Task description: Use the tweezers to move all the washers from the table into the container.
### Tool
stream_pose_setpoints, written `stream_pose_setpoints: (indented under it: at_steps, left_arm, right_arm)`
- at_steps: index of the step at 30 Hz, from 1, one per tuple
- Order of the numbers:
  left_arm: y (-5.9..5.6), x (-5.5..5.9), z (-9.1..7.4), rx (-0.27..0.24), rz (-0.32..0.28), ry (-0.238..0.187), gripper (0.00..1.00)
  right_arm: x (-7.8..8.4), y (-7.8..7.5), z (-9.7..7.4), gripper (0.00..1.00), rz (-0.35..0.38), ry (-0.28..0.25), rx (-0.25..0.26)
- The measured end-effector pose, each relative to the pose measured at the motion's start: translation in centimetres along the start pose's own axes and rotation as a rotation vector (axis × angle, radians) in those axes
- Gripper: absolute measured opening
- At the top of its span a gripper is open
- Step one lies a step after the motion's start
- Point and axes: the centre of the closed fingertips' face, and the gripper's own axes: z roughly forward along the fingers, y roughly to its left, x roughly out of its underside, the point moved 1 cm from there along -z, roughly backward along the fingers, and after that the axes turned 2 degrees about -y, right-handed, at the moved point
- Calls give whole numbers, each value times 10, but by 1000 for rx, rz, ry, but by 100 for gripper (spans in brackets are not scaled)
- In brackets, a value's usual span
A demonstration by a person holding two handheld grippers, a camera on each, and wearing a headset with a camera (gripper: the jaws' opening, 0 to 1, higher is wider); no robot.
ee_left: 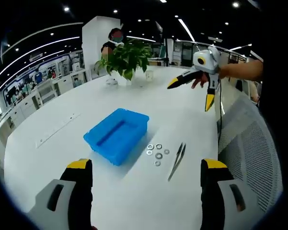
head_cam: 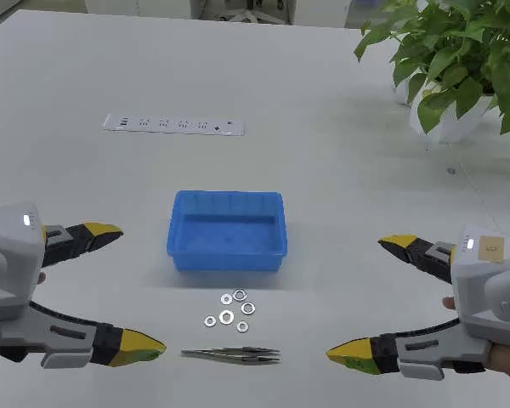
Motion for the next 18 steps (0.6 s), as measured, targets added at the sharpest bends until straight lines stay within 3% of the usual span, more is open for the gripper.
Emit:
stream_pose_setpoints:
  at_steps: [18]
  left_arm:
    - [-1,2,1,4,1,2,99]
  right_arm:
    - [0,-1,0,100,-2,-3,1]
